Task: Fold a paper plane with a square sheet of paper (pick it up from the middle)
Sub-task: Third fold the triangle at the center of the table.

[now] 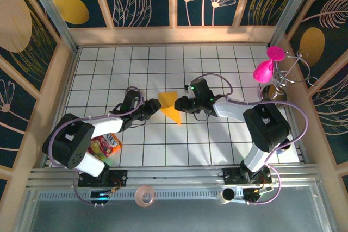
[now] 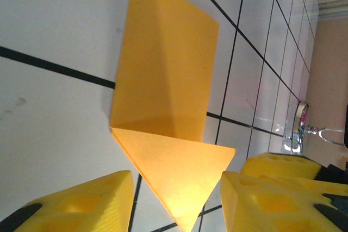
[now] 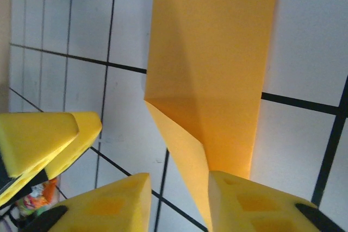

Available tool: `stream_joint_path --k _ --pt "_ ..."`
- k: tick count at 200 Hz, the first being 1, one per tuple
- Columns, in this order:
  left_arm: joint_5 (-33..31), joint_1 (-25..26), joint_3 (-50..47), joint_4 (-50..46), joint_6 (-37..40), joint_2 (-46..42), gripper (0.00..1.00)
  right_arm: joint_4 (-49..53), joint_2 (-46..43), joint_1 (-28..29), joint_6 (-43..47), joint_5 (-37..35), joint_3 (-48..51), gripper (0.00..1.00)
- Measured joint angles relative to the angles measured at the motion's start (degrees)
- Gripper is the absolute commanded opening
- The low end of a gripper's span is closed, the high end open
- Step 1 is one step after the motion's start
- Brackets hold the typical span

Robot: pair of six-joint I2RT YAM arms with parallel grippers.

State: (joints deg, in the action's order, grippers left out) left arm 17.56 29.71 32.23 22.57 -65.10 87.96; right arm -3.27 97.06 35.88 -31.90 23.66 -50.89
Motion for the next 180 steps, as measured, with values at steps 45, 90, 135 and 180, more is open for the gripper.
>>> stream_joint_path --k 45,90,135,180 --pt "0.57 1.33 0.0 1.31 -1.36 2.47 0.47 0.5 3.23 -0.83 3.34 0.59 -0.63 0.35" --pt "0.7 1.38 0.0 1.53 -1.68 3.63 0.47 0.26 5.53 -1.07 5.03 3.3 -1.27 0.17" --pt "1.55 1.38 0.0 1.84 -2.05 4.72 0.47 -0.22 6.29 -1.73 5.79 4.55 -1.46 0.05" --pt "2.08 1.38 0.13 2.6 -2.29 5.66 0.41 -0.63 6.99 -2.27 5.86 4.79 -1.46 0.04"
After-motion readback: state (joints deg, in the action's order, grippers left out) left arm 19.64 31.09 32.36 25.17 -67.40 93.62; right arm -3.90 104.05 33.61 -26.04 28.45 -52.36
